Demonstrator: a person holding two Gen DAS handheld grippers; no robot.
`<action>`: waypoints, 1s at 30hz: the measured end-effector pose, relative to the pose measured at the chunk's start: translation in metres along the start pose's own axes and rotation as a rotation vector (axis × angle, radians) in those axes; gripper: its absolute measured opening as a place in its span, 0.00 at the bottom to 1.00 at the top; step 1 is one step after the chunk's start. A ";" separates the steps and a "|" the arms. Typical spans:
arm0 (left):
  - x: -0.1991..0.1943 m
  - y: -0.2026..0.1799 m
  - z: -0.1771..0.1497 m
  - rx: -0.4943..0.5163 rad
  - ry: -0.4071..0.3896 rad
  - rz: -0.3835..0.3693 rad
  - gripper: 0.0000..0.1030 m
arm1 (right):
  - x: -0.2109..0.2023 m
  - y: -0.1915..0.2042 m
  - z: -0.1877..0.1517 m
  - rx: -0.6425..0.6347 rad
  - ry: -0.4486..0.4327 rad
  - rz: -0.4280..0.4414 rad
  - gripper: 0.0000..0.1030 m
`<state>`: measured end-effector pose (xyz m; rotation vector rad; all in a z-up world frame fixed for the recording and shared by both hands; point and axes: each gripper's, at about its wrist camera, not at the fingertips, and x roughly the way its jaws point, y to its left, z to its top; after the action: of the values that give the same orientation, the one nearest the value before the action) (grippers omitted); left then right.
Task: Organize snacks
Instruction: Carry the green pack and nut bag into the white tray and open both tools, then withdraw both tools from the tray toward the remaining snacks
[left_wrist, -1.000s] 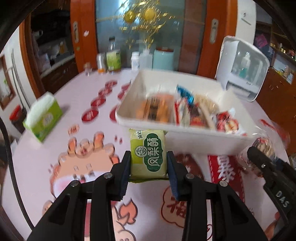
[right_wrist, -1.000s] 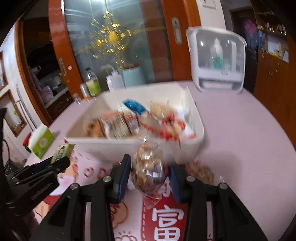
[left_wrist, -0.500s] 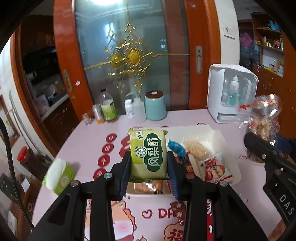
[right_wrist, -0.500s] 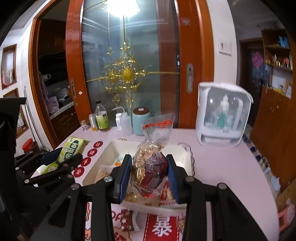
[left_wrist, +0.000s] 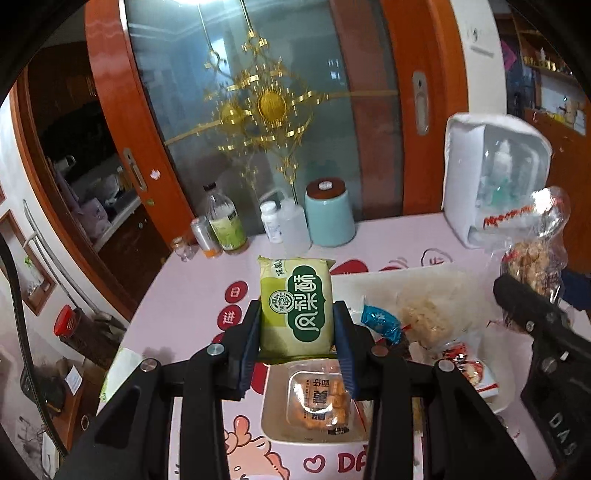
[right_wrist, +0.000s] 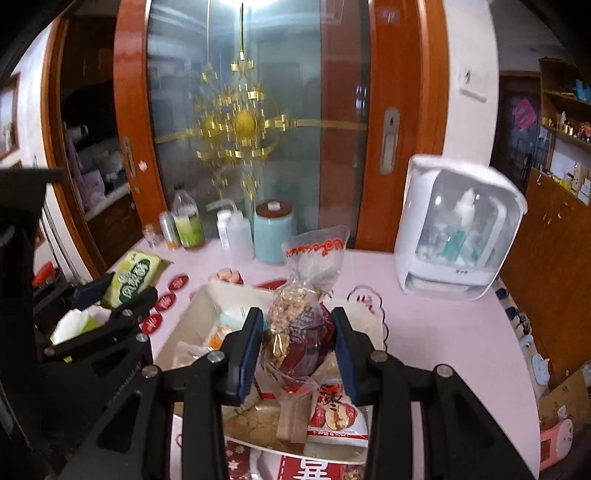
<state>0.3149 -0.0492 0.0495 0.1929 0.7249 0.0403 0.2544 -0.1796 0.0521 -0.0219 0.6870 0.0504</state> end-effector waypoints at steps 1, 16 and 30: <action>0.010 -0.003 0.000 0.002 0.014 0.005 0.35 | 0.008 -0.001 -0.001 0.001 0.014 -0.006 0.37; 0.075 -0.012 -0.021 0.007 0.084 0.002 0.94 | 0.059 -0.023 -0.027 0.016 0.140 -0.010 0.58; 0.008 -0.016 -0.026 0.072 -0.010 -0.007 0.94 | 0.016 -0.028 -0.028 0.024 0.112 -0.024 0.58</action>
<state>0.3030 -0.0596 0.0217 0.2590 0.7179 0.0062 0.2504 -0.2076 0.0208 -0.0097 0.7987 0.0177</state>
